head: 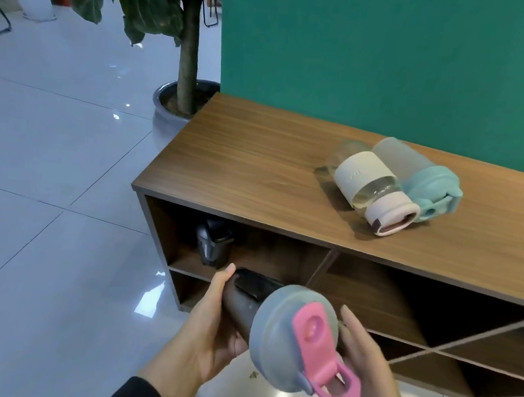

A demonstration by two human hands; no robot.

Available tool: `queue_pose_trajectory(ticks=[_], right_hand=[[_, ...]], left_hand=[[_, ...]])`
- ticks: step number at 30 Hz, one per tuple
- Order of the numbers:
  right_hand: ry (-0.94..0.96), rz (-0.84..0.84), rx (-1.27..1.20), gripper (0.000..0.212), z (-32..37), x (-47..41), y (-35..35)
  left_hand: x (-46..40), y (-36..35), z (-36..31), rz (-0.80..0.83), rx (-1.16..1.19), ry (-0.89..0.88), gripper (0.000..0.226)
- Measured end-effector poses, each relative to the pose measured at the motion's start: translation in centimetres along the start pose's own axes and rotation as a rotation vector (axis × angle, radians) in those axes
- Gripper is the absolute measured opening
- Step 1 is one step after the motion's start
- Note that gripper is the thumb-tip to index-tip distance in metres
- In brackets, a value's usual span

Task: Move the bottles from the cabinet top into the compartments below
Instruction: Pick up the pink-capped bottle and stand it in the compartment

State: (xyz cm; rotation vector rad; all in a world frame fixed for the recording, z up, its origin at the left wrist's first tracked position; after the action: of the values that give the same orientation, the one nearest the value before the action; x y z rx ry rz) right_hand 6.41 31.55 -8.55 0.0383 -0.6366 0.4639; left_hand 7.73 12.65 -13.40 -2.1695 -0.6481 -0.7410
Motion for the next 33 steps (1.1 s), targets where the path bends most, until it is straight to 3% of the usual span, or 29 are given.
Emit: queue_pose_trajectory(ticks=[2, 3, 6, 9, 12, 14, 18, 21, 27, 33], right_hand=[[0.008, -0.090, -0.141, 0.085, -2.0, -2.1, 0.1], [0.041, -0.144, -0.136, 0.091, -2.8, -2.9, -0.2], [0.117, -0.266, 0.142, 0.093, -5.5, -5.9, -0.3], [0.154, -0.371, 0.262, 0.092, -9.4, -9.9, -0.1], [0.065, -0.282, 0.216, 0.091, -12.3, -13.5, -0.4], [0.081, -0.315, 0.178, 0.091, -9.5, -13.6, -1.5], [0.200, -0.314, 0.178, 0.061, -7.2, -15.1, -2.0], [0.189, -0.293, 0.202, 0.069, -6.4, -17.4, -2.1], [0.139, -0.385, 0.278, 0.081, -5.0, -22.0, -2.5], [0.065, -0.387, 0.282, 0.061, -3.8, -23.1, -2.1]], left_hand=[[-1.1, 0.2, 0.4, -0.034, 0.004, -0.003, 0.069], [-1.5, 0.2, 0.7, -0.051, -0.001, 0.001, 0.070], [-2.7, 0.3, 1.4, -0.072, -0.006, 0.031, 0.069], [-4.0, 0.2, 2.0, -0.059, -0.004, 0.065, 0.068], [-5.0, 0.1, 2.3, -0.049, -0.024, 0.087, 0.070], [-5.9, 0.2, 2.3, -0.081, 0.014, 0.088, 0.070], [-8.1, 1.3, 3.0, -0.184, -0.154, 0.035, 0.060], [-9.0, 1.6, 3.4, -0.224, -0.266, -0.056, 0.053], [-8.8, 1.0, 2.7, -0.219, -0.275, -0.159, 0.049], [-8.9, 0.6, 2.6, -0.186, -0.310, -0.193, 0.038]])
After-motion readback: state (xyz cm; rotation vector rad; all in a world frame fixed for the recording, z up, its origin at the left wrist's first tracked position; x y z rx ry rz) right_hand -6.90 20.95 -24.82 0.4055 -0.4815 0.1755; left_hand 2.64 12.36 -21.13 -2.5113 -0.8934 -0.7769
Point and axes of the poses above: each hand's wrist, its own x-axis away from the middle knuckle, its own y-axis out of the back of the hand, z = x × y, the point moved 1 cm from there along -x, towards the middle knuckle, and after that the axes turned 13 degrees about -y, right-handed, at the moved point
